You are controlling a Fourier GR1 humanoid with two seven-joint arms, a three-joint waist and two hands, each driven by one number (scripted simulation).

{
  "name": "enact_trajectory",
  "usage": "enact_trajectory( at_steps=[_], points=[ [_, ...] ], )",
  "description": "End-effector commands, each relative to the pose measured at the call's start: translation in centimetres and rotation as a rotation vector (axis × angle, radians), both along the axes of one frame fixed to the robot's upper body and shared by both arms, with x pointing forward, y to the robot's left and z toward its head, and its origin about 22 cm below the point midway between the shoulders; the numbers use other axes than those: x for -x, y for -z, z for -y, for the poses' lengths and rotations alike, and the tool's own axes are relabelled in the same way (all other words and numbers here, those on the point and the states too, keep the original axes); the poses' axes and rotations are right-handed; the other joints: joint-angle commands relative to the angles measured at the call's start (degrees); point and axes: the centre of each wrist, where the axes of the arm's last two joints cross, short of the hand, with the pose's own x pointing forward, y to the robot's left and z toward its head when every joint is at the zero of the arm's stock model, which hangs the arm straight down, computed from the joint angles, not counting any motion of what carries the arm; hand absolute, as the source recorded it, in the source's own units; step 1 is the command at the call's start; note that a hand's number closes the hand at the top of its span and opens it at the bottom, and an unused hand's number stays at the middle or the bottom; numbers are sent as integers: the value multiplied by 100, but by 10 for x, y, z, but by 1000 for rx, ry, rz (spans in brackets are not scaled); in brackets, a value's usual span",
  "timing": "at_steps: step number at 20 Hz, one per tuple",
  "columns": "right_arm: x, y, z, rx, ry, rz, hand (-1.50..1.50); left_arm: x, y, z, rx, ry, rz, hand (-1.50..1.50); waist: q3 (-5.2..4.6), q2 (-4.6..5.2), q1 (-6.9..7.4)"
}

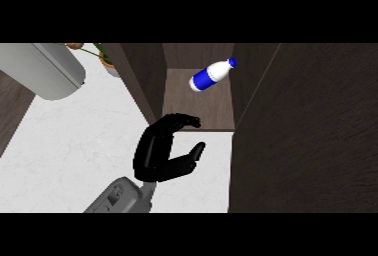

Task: Pick up the bottled water, place it into the cabinet and close the cabinet

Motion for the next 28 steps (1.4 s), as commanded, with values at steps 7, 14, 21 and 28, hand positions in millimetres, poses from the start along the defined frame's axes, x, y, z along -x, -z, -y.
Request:
enact_trajectory(
  at_steps=[7, 14, 21, 28],
  points=[
    [5, -49, -12, 183, -313, 78, 150, 46, -8, -72, 12, -64, -16, -150, -5, -9, -10],
    [17, -66, -33, 167, -427, 91, 150, 78, -14, -121, 33, -150, -23, -150, -19, -37, -69],
    [12, -73, -54, 153, -609, 130, 150, 90, -14, -149, 83, -202, -50, -150, -48, -40, -5],
    [5, -63, -67, 152, -691, 110, 150, 105, -24, -179, 81, -179, -46, -150, -85, -25, 253]
  ],
)
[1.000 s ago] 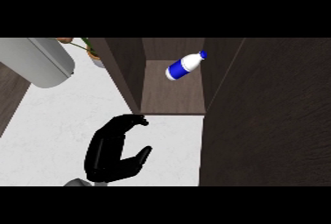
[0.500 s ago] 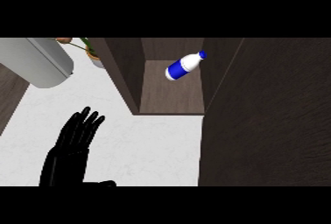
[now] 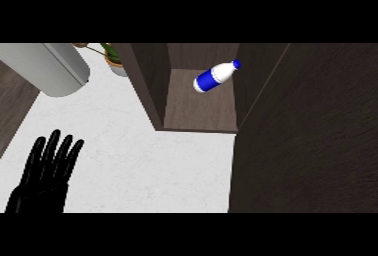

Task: Pick up the bottled water, place it into the cabinet and close the cabinet

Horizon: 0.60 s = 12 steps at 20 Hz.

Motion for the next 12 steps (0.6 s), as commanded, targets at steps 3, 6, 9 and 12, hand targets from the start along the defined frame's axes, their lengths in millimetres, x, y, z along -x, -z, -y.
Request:
enact_trajectory(
  at_steps=[3, 6, 9, 12],
  points=[
    [10, -36, -23, 15, -82, 47, 150, 15, -7, -24, 1, 6, 2, -150, -15, 26, 129],
    [10, -33, -30, -114, -46, 24, 150, 21, -6, -31, 11, 40, -4, -150, -16, 104, 303],
    [7, -23, -38, -129, -56, 2, 150, 20, -14, -37, 8, 52, 18, -150, -15, 133, 435],
    [4, -24, -38, -78, -101, 13, 150, 21, -10, -40, -3, 73, 10, -150, -18, 179, 490]
  ],
)
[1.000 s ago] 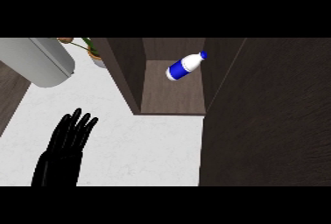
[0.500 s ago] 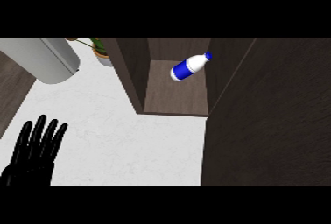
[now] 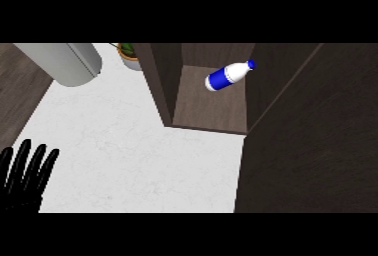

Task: Pick up the bottled water, place it into the cabinet and close the cabinet

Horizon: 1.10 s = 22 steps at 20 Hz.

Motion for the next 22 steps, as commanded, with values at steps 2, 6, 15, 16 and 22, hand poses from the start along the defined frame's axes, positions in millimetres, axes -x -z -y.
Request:
enact_trajectory(
  at_steps=[2, 6, 15, 16, 22],
  points=[
    [2, -23, -26, -5, -240, 54, 150, 2, -4, -9, -12, 28, 11, -150, -5, 67, 223],
    [-7, -18, -27, 12, -244, 66, 150, -1, -11, -15, -15, 69, 36, -150, -18, 131, 449],
    [-24, -21, -20, 180, -299, 165, 150, -4, -17, -26, -44, 109, 36, -150, -72, 157, 816],
    [-27, -22, -19, 215, -327, 186, -150, -4, -18, -25, -44, 118, 26, -150, -72, 147, 831],
    [-40, -28, -20, 236, -349, 264, 150, -8, -23, -32, -61, 127, 30, -150, -83, 158, 909]
  ],
)
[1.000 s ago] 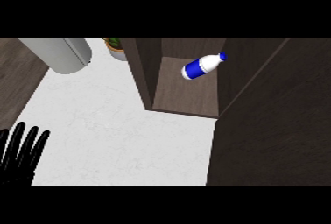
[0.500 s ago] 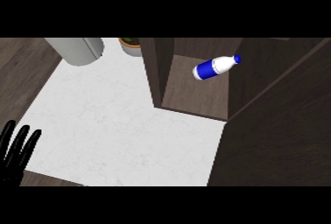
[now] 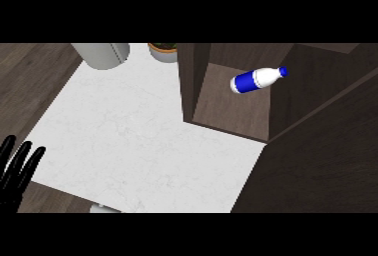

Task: Pick up the bottled water, place it into the cabinet and close the cabinet

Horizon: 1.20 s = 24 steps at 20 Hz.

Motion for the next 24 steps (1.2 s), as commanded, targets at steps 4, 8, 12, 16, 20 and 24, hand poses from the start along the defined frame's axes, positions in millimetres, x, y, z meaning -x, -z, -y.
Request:
enact_trajectory(
  at_steps=[4, 8, 12, 16, 20, 24],
  points=[
    [-3, -9, -21, 109, -165, 40, 150, -3, -4, -6, -2, 9, 0, -150, -22, 23, 34],
    [-11, -12, -24, 148, -173, 73, 150, -4, -5, -11, -13, 7, 2, -150, -34, 26, 77],
    [-16, -16, -29, 128, -178, 91, 150, -6, -4, -13, -5, 2, -3, -150, -30, 48, -26],
    [-20, -9, -34, 94, -173, 40, 150, -8, -7, -16, -9, 8, 8, -150, -21, 111, -16],
    [-20, 0, -39, 42, -239, -38, 150, -8, -6, -18, -12, 16, 12, -150, -14, 205, 104],
    [-25, 6, -40, 15, -282, -82, 150, -14, -12, -18, -6, 22, 45, -150, -6, 271, 203]
  ],
)
